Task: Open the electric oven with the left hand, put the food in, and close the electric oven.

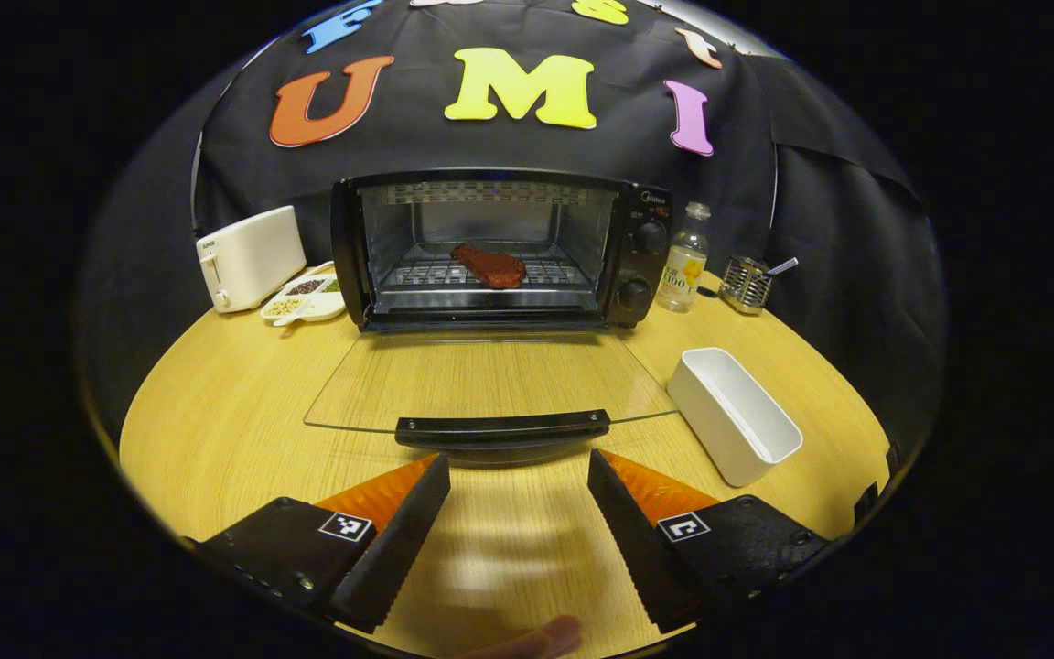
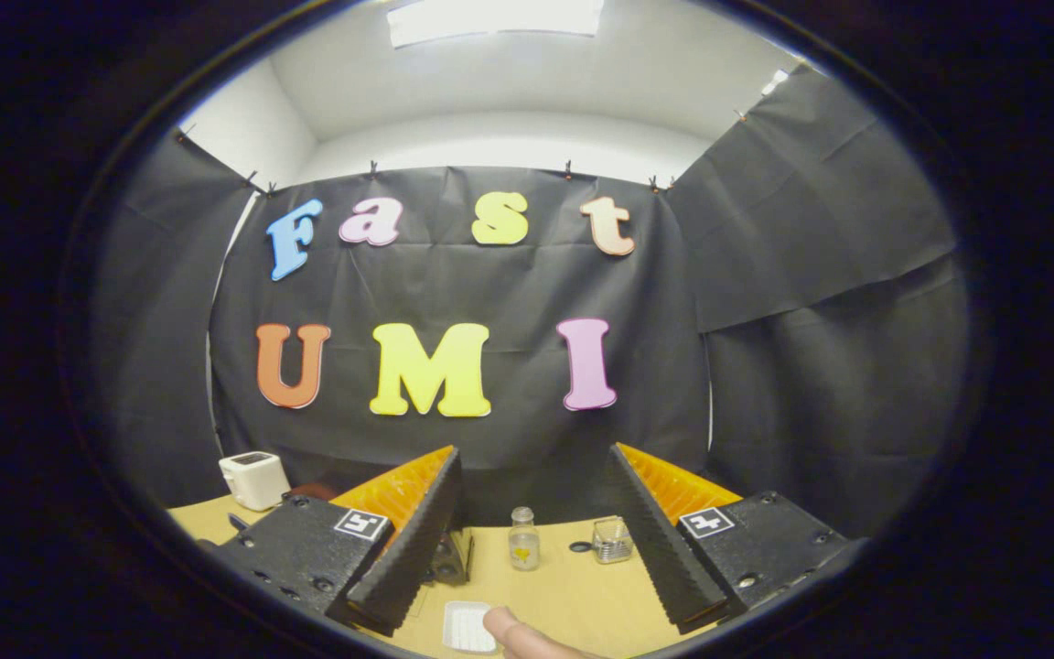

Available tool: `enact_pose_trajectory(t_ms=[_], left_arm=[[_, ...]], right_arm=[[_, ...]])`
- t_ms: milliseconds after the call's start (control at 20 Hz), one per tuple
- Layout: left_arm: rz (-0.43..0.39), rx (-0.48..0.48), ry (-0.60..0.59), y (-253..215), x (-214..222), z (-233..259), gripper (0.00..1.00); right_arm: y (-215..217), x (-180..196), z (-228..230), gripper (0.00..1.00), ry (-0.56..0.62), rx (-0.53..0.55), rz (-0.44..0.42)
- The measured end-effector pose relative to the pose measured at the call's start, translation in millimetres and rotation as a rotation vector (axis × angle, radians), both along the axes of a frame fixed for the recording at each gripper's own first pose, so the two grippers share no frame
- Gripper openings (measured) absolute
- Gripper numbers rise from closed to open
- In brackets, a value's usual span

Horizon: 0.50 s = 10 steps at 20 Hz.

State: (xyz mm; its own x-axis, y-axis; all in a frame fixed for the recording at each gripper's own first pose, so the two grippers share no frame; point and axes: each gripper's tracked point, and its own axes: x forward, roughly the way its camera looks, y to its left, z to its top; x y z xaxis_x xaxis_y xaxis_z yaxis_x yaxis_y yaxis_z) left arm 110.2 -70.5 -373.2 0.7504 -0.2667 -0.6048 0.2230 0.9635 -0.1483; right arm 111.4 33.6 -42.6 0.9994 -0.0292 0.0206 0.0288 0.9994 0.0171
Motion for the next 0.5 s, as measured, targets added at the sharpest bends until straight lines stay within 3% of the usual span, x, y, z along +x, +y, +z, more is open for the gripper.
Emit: enact_pose_trajectory(t_ms=[500], left_arm=[[0.037,0.006,0.047,2,20,-14,0.96]], right_arm=[[-34,-3,-18,0.96,0.024,-0.012,-0.02]])
